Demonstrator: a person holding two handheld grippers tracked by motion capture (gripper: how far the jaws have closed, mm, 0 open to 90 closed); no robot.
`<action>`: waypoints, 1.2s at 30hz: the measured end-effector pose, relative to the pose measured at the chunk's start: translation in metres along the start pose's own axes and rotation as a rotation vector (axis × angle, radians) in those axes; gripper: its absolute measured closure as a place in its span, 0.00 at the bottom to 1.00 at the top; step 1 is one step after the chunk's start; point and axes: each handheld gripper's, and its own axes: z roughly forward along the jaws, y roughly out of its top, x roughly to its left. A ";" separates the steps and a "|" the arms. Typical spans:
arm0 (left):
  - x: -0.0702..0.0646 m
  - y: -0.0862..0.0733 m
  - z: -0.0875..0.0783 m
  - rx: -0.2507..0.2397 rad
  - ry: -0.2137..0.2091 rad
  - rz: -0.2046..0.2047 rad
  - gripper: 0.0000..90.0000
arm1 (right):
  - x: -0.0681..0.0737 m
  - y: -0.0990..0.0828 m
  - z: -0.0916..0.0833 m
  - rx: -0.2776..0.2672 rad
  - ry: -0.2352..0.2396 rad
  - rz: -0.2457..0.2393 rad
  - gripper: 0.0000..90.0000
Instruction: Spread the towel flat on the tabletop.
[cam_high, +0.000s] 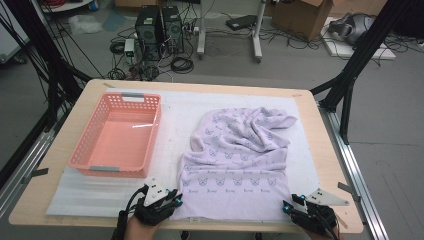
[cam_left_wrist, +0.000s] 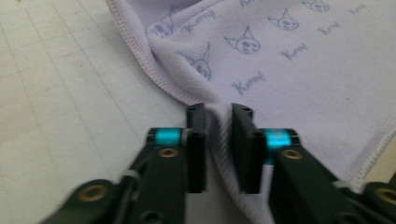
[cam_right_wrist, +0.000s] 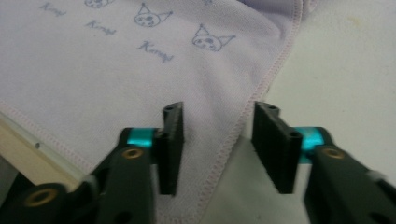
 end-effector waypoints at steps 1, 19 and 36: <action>-0.001 0.000 0.000 0.002 0.004 -0.006 0.94 | -0.001 0.000 -0.001 0.002 0.003 0.005 0.79; -0.002 -0.015 -0.032 0.027 -0.102 -0.088 0.97 | 0.001 -0.013 -0.023 0.067 0.136 0.030 0.96; -0.006 -0.009 -0.012 0.003 -0.043 -0.040 0.94 | 0.005 -0.010 -0.020 0.056 0.062 0.037 0.97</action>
